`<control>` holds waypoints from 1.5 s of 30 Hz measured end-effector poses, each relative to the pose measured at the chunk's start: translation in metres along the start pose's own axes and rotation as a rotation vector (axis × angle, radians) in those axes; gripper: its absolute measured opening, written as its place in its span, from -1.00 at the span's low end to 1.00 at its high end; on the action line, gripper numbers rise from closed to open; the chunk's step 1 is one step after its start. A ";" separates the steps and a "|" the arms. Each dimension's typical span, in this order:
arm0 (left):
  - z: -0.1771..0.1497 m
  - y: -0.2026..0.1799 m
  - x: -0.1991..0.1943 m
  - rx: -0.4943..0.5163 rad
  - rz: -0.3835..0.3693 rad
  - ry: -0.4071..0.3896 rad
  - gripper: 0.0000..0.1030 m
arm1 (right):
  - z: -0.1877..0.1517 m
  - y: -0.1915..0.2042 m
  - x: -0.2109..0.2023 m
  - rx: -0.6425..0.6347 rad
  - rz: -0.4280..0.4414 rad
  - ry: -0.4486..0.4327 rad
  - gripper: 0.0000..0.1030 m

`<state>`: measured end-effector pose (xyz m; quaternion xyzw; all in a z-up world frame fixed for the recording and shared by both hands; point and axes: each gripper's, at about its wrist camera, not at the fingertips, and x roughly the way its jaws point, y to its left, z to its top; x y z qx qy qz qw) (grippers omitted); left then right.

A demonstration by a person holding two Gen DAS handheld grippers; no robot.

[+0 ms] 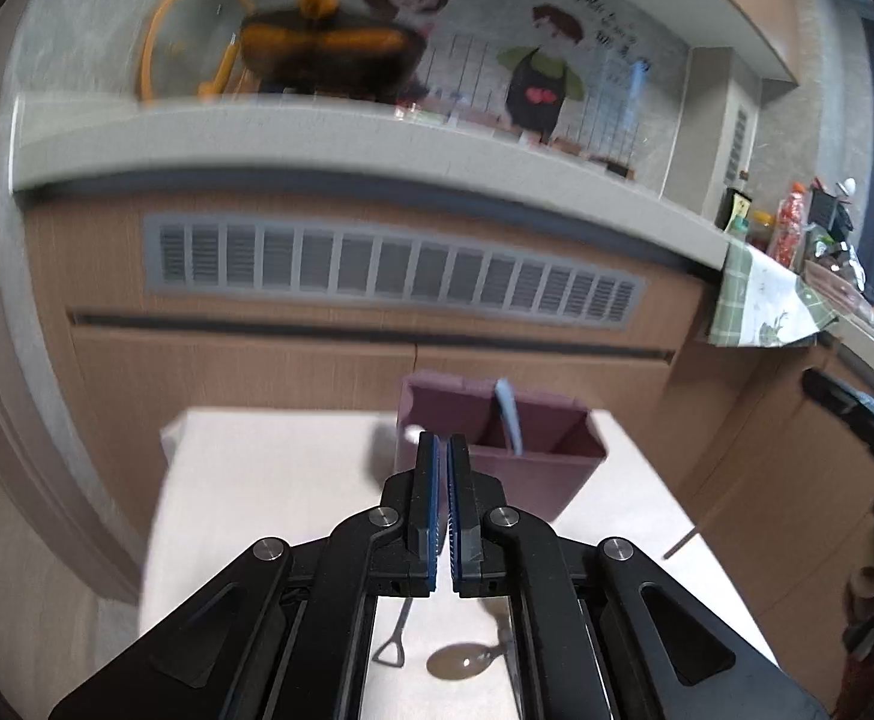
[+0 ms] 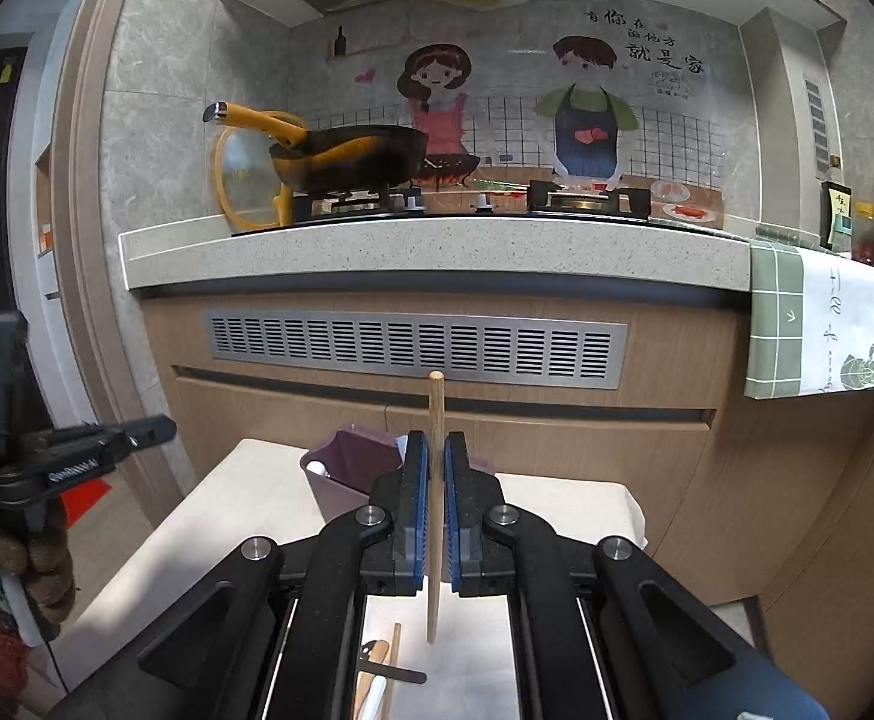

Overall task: Organize utensils
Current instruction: 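Lower the spatula and chopstick into the maroon caddy, opening both tools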

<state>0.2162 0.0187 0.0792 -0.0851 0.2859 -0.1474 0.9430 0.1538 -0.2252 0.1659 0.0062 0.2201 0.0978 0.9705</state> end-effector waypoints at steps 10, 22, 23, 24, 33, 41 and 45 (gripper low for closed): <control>-0.061 -0.004 0.125 0.135 -0.110 0.316 -0.09 | -0.041 -0.026 0.021 0.080 -0.011 0.106 -0.90; -0.076 -0.013 0.214 0.247 0.044 0.393 -0.09 | -0.069 -0.034 0.049 0.084 -0.010 0.165 -0.90; -0.077 -0.014 0.214 0.251 0.048 0.392 -0.09 | -0.070 -0.035 0.051 0.083 -0.011 0.164 -0.90; -0.077 -0.015 0.214 0.248 0.050 0.394 -0.11 | -0.070 -0.034 0.053 0.082 -0.013 0.162 -0.90; -0.069 -0.001 0.165 0.169 0.058 0.266 -0.36 | -0.065 -0.027 0.061 0.074 -0.006 0.158 -0.90; -0.002 -0.014 0.062 0.149 -0.022 -0.002 -0.39 | -0.045 -0.022 0.056 0.065 -0.010 0.083 -0.90; 0.073 -0.027 0.024 0.105 -0.097 -0.183 -0.91 | 0.021 -0.003 0.041 -0.039 -0.006 -0.053 -0.90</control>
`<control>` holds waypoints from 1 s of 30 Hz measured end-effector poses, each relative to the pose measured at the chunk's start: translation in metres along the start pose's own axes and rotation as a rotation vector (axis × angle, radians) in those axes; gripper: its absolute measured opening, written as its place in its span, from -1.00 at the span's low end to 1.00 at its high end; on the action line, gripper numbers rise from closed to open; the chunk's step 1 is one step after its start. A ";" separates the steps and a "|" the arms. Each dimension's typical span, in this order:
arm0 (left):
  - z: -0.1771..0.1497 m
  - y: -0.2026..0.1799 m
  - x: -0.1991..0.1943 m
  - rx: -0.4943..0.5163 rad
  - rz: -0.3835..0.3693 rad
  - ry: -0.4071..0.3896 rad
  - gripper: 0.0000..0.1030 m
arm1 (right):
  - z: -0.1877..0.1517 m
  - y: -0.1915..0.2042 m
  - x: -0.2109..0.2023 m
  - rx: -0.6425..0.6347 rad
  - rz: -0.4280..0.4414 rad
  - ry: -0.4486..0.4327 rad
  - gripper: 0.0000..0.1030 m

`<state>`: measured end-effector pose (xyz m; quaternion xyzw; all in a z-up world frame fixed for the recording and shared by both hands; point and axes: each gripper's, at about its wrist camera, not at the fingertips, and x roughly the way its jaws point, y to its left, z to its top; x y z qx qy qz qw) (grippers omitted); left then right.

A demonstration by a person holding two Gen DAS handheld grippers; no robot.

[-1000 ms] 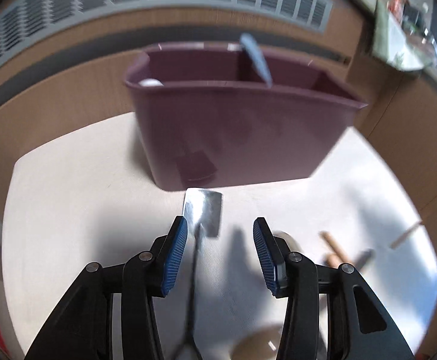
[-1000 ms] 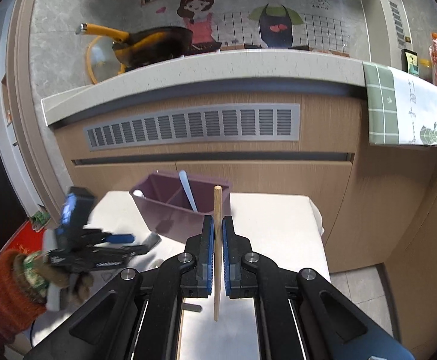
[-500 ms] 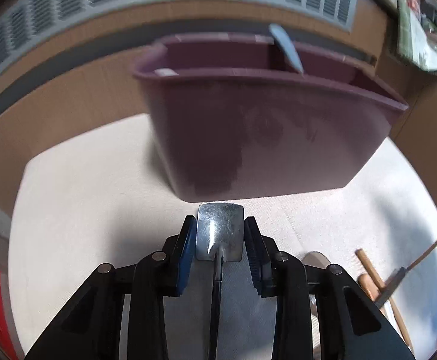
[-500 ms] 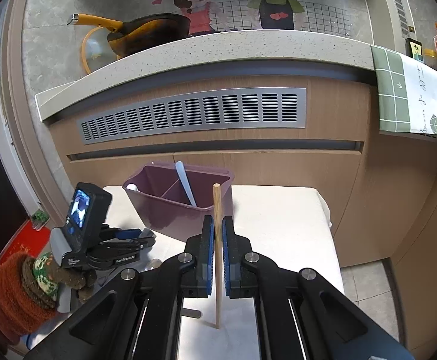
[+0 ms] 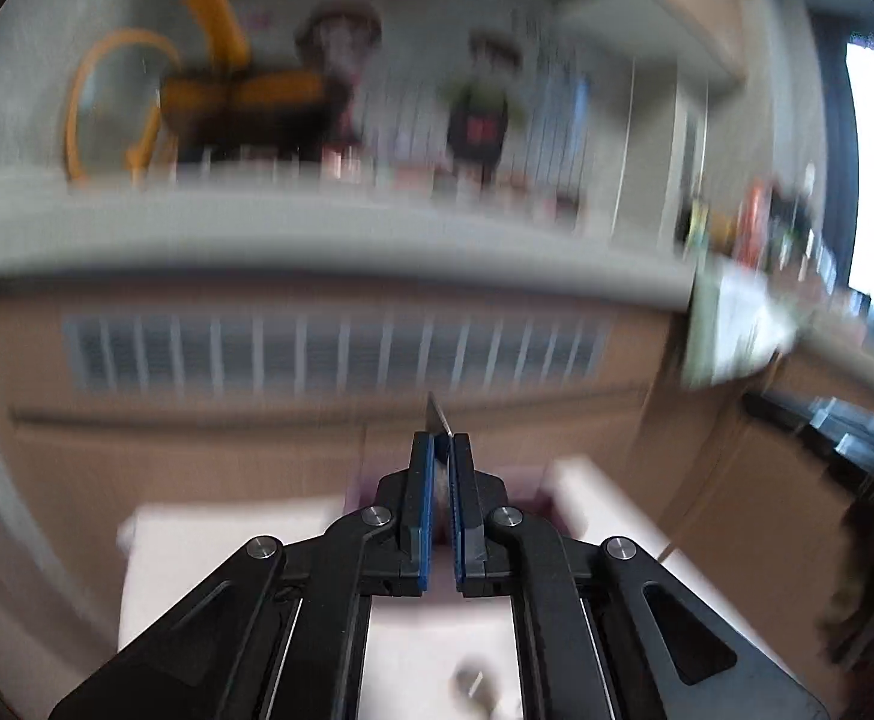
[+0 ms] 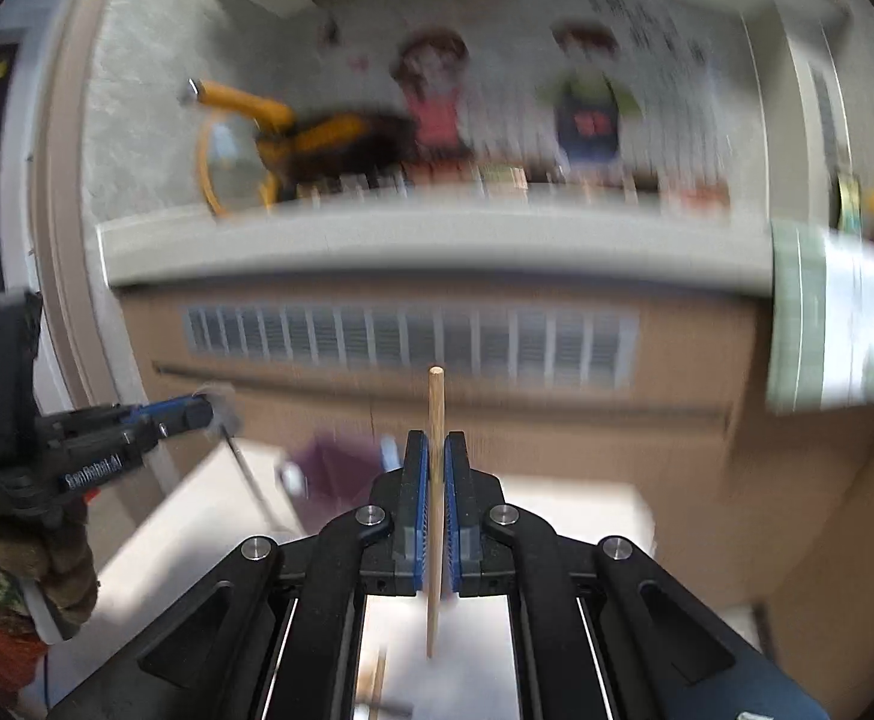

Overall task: Organize utensils
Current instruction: 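Lower the spatula and chopstick into the maroon caddy, opening both tools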

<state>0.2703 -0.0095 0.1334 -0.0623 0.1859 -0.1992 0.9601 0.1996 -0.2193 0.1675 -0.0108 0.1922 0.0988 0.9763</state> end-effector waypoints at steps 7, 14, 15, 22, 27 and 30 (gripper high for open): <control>0.067 -0.004 0.009 -0.003 -0.021 -0.095 -0.91 | 0.091 0.007 0.010 -0.014 -0.011 -0.118 -0.90; 0.030 0.014 0.036 -0.023 0.001 0.013 -0.91 | 0.071 0.006 0.039 -0.024 -0.024 -0.055 -0.90; 0.023 0.017 0.039 -0.031 -0.001 0.033 -0.91 | 0.068 0.005 0.043 -0.022 -0.026 -0.047 -0.90; -0.023 0.036 0.066 -0.110 -0.040 0.168 -0.88 | 0.049 0.001 0.068 -0.008 -0.034 -0.001 -0.90; -0.069 0.035 0.063 -0.099 -0.030 0.242 -0.77 | 0.020 -0.006 0.105 0.041 -0.021 0.090 -0.90; -0.095 0.037 0.057 -0.105 -0.028 0.282 -0.59 | -0.001 -0.012 0.122 0.074 -0.014 0.143 -0.90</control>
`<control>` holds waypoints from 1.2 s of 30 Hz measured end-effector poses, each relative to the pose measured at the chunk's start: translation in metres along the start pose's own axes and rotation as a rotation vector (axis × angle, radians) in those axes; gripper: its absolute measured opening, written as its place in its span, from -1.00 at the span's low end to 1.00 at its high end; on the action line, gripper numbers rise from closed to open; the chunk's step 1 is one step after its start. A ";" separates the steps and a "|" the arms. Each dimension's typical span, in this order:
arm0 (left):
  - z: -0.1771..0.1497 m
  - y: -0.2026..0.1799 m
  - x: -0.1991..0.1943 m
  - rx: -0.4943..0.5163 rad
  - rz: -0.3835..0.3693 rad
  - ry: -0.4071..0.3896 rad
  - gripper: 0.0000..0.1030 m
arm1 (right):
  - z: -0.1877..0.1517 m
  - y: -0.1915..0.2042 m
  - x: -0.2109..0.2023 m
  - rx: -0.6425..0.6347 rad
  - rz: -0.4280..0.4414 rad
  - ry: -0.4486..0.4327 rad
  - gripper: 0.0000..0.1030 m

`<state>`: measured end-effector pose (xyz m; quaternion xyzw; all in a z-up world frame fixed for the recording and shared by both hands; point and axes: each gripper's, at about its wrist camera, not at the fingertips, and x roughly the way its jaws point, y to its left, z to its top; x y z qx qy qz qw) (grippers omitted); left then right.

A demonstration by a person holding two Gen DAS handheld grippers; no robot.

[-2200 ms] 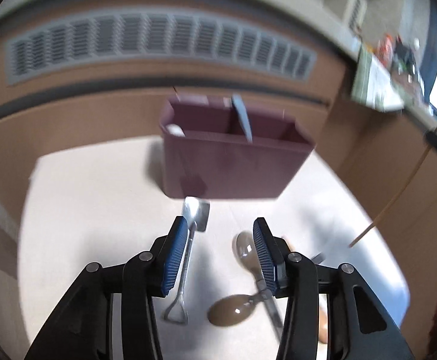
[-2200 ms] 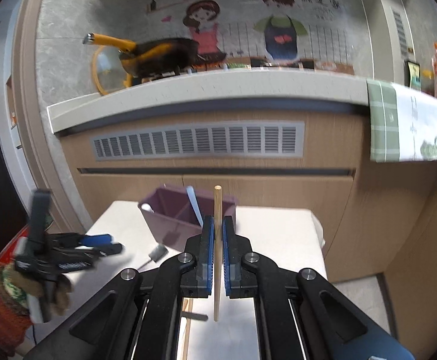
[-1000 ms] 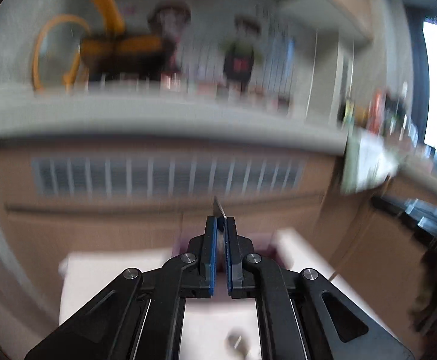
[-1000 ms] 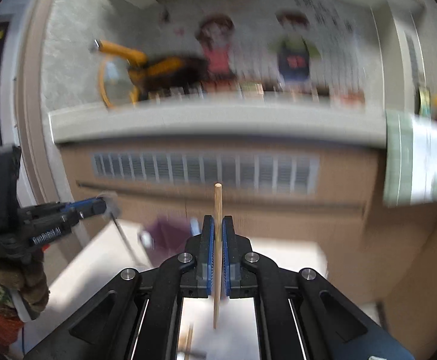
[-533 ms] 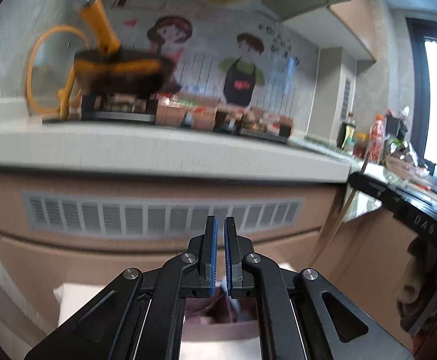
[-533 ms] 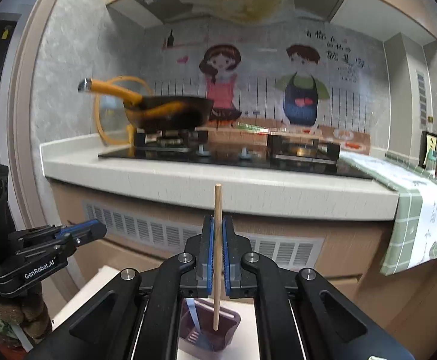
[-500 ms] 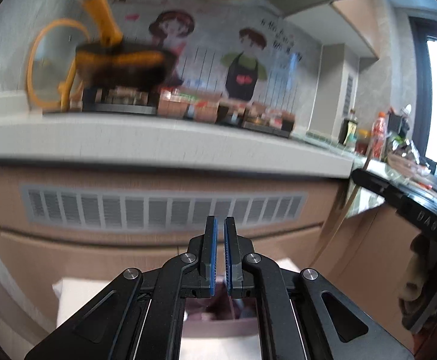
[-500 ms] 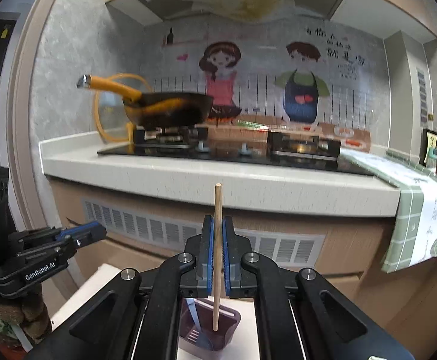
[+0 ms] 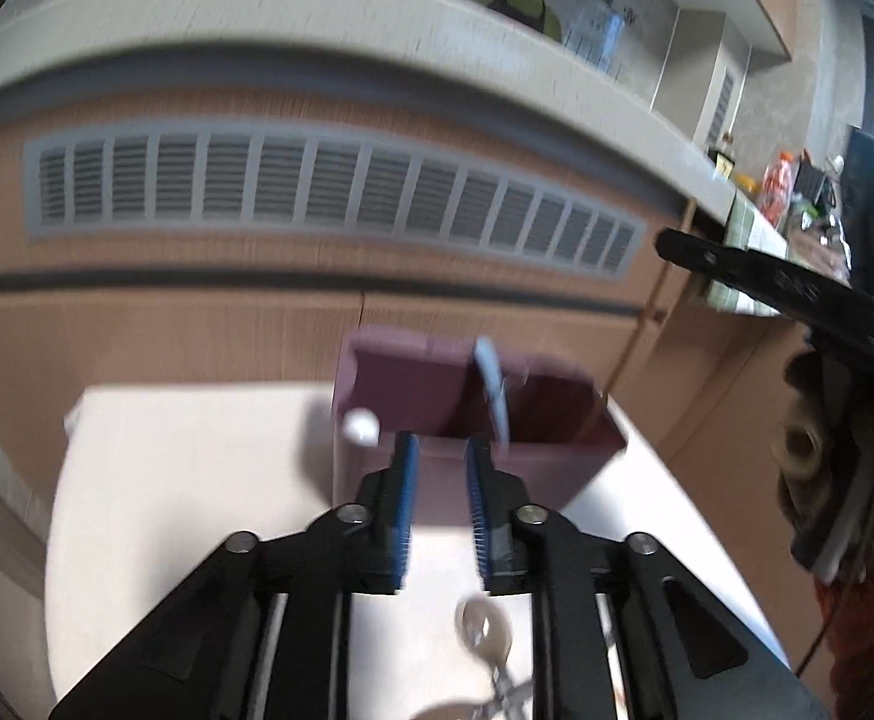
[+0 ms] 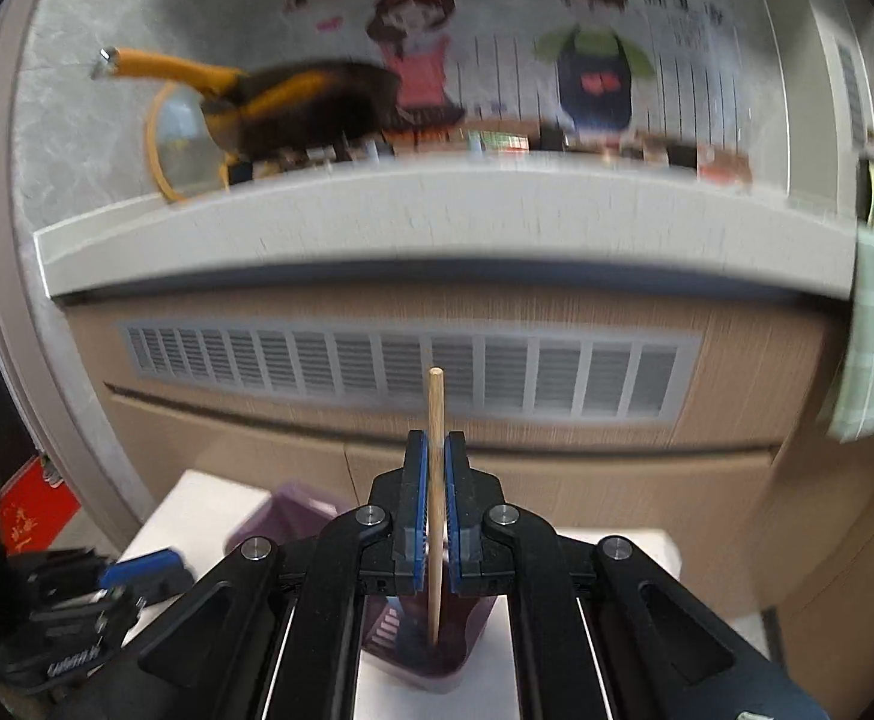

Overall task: Organize utensils
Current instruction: 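Lower the spatula and chopstick into the maroon caddy, opening both tools, then reach the right tool to the translucent brown spoon and grasp it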

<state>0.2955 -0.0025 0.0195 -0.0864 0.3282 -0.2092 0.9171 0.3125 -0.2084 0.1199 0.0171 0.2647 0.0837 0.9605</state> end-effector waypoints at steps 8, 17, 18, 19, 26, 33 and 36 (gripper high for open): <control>-0.061 0.007 -0.002 -0.071 -0.001 0.076 -0.55 | -0.043 -0.019 0.026 0.074 0.117 0.131 -0.62; -0.107 0.001 -0.019 -0.090 0.093 0.115 -0.43 | -0.096 -0.035 -0.041 0.033 0.087 0.096 -0.60; -0.111 0.000 -0.021 -0.093 0.092 0.120 -0.43 | -0.104 -0.036 -0.045 0.031 0.087 0.106 -0.60; -0.116 -0.003 -0.023 -0.093 0.087 0.133 -0.43 | -0.111 -0.036 -0.049 0.024 0.087 0.122 -0.60; -0.136 -0.015 -0.031 -0.083 0.073 0.187 -0.42 | -0.182 -0.013 -0.055 -0.073 0.171 0.299 -0.60; -0.143 0.002 -0.046 -0.123 0.135 0.185 -0.42 | -0.195 0.047 -0.034 -0.288 0.397 0.376 -0.59; -0.142 0.010 -0.055 -0.138 0.150 0.168 -0.42 | -0.200 0.075 -0.016 -0.411 0.419 0.405 -0.59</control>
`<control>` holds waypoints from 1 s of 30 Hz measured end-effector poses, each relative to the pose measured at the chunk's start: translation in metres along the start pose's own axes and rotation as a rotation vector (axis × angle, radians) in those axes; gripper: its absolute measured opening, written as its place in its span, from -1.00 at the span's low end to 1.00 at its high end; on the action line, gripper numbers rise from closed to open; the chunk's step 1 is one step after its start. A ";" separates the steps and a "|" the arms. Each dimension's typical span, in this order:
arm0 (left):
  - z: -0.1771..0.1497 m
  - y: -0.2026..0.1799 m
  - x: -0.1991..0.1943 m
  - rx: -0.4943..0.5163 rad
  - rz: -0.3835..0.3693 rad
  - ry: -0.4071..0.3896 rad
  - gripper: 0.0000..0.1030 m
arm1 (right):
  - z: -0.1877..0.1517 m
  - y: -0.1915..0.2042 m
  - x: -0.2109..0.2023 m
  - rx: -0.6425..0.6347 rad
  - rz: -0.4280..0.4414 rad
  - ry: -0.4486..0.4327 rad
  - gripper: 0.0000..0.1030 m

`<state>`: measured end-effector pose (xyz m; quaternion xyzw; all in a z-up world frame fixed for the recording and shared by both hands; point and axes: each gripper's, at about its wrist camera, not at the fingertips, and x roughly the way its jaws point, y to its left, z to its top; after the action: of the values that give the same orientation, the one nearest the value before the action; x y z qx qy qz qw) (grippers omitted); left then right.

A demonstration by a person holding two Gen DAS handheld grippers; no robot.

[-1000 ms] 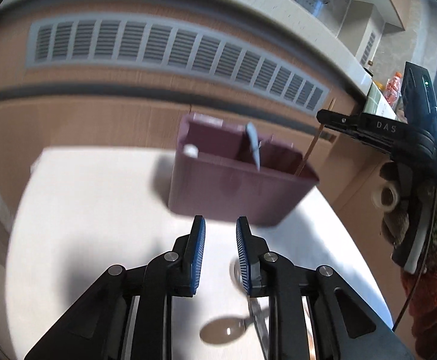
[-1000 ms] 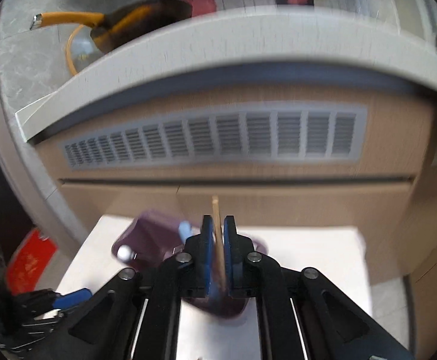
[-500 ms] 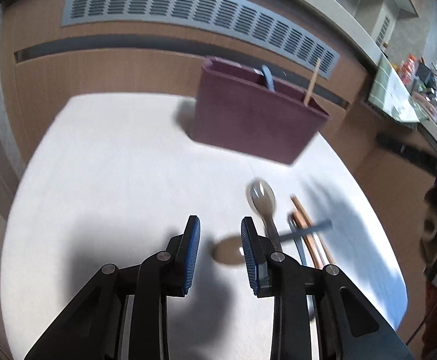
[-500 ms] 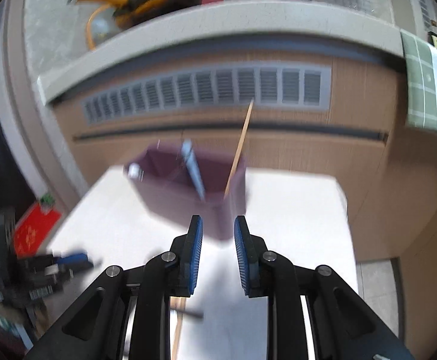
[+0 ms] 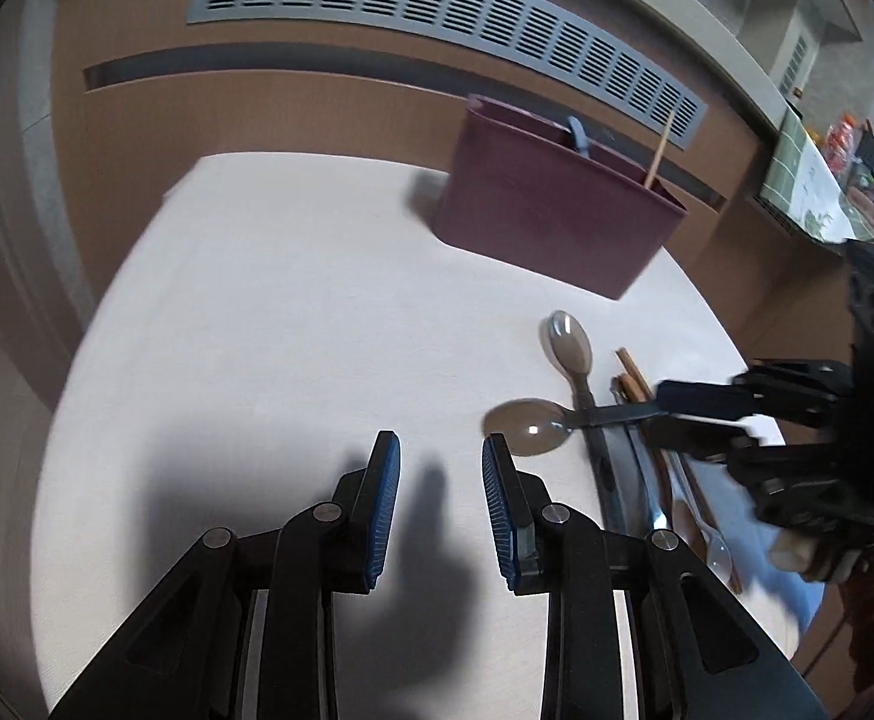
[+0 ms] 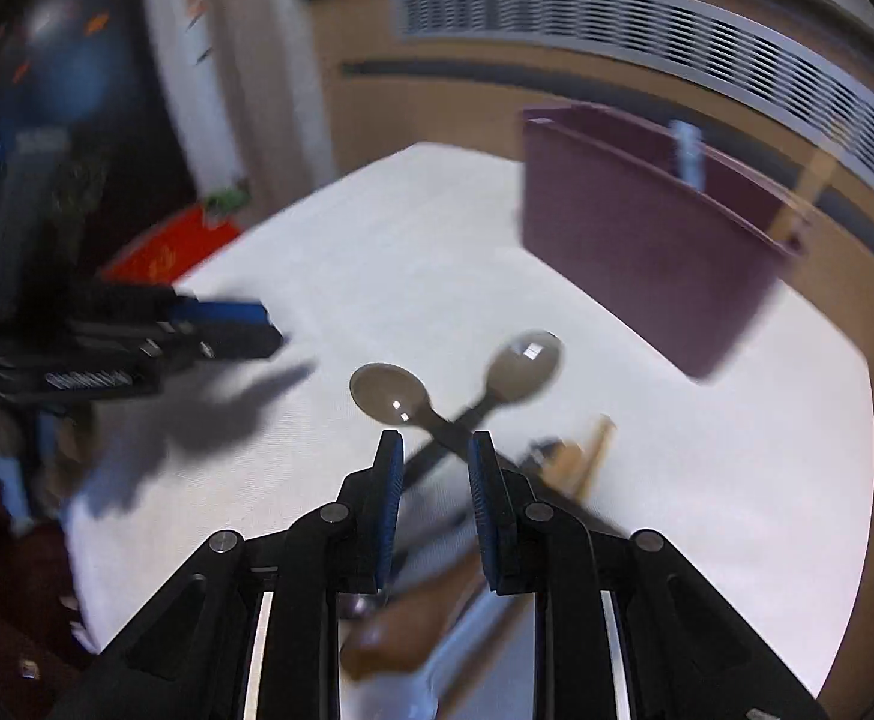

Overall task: Organize utensils
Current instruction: 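Reach the right tool to the translucent brown spoon and grasp it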

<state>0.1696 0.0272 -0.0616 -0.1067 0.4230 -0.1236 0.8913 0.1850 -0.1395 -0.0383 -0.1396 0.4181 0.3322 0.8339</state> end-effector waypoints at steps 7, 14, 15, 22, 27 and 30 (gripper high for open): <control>-0.001 0.019 -0.006 -0.035 0.019 -0.011 -0.42 | 0.021 0.019 0.040 -0.229 0.011 0.102 -0.59; 0.000 0.027 -0.002 -0.063 0.012 -0.004 -0.42 | 0.029 0.021 0.061 -0.267 0.137 0.189 -0.48; 0.000 0.027 -0.001 -0.064 0.012 -0.003 -0.42 | 0.028 0.026 0.064 -0.281 0.136 0.202 -0.46; 0.001 0.030 -0.001 -0.076 0.019 -0.011 -0.42 | 0.030 0.029 0.068 -0.193 0.141 0.144 -0.39; 0.000 0.025 0.003 -0.074 0.020 0.001 -0.42 | 0.030 0.025 0.061 -0.062 0.069 0.101 -0.43; -0.001 0.018 0.007 -0.057 0.012 0.015 -0.42 | 0.022 0.009 0.033 0.093 0.054 0.026 -0.43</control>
<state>0.1754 0.0425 -0.0726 -0.1287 0.4337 -0.1071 0.8853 0.2068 -0.1071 -0.0503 -0.0938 0.4476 0.3329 0.8247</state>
